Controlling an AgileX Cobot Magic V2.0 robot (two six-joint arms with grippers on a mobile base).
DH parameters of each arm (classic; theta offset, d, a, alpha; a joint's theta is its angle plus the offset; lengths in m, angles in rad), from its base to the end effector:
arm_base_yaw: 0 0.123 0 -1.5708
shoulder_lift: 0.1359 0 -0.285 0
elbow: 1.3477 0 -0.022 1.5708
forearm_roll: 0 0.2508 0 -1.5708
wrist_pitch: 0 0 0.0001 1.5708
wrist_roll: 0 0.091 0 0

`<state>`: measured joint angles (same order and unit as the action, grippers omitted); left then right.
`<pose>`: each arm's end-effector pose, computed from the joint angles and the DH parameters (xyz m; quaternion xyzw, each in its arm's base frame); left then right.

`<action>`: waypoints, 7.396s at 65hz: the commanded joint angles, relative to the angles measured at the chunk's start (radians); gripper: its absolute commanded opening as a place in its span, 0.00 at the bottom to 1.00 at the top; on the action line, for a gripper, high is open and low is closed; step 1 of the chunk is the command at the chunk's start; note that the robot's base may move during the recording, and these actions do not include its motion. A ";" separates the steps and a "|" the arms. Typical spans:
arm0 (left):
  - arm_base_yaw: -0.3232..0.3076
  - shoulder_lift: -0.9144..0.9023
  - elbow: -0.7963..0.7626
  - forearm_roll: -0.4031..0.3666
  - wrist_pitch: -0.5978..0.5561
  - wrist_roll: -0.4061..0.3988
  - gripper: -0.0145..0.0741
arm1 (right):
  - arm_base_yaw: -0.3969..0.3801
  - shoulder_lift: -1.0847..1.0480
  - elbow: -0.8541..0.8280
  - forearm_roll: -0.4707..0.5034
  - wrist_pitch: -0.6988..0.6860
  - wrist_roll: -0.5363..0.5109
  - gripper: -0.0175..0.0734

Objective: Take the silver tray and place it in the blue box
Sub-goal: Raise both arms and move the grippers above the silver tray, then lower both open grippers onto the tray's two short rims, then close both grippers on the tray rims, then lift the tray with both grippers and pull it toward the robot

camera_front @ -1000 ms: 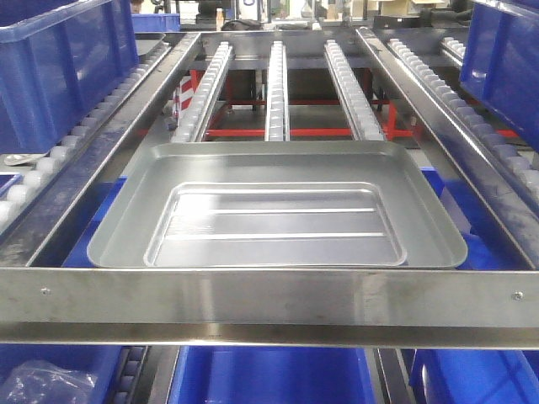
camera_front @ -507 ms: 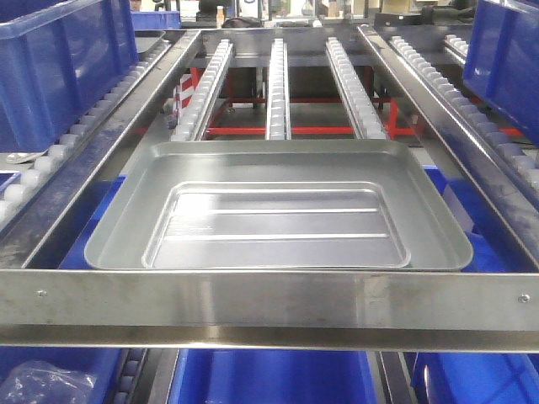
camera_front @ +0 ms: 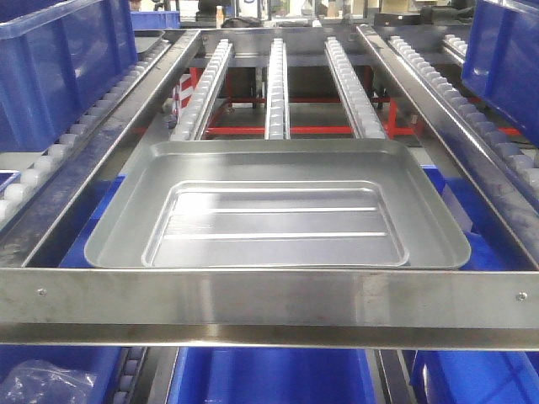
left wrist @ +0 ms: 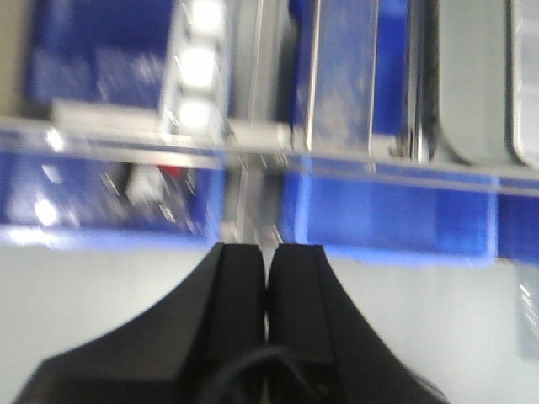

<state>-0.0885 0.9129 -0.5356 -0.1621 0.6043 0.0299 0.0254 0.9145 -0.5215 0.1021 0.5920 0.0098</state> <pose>0.1602 -0.0226 0.2490 0.0081 0.9414 -0.0752 0.3286 0.1606 0.0093 0.2448 0.0232 0.9429 0.0467 0.3290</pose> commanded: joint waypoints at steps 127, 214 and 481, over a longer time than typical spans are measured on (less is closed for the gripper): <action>-0.512 0.817 -0.726 0.334 -0.008 -0.602 0.16 | 0.414 0.813 -0.731 -0.295 0.093 0.592 0.26; -0.532 0.888 -0.787 0.382 0.081 -0.688 0.46 | 0.414 0.820 -0.731 -0.294 0.062 0.592 0.63; -0.916 0.370 -0.501 0.593 0.339 -1.111 0.15 | 0.891 0.272 -0.366 -0.596 0.259 1.239 0.26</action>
<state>-0.9903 1.3231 -1.0154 0.3952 0.9815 -1.0570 0.8727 1.2355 -0.8803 -0.3997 0.8917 1.1873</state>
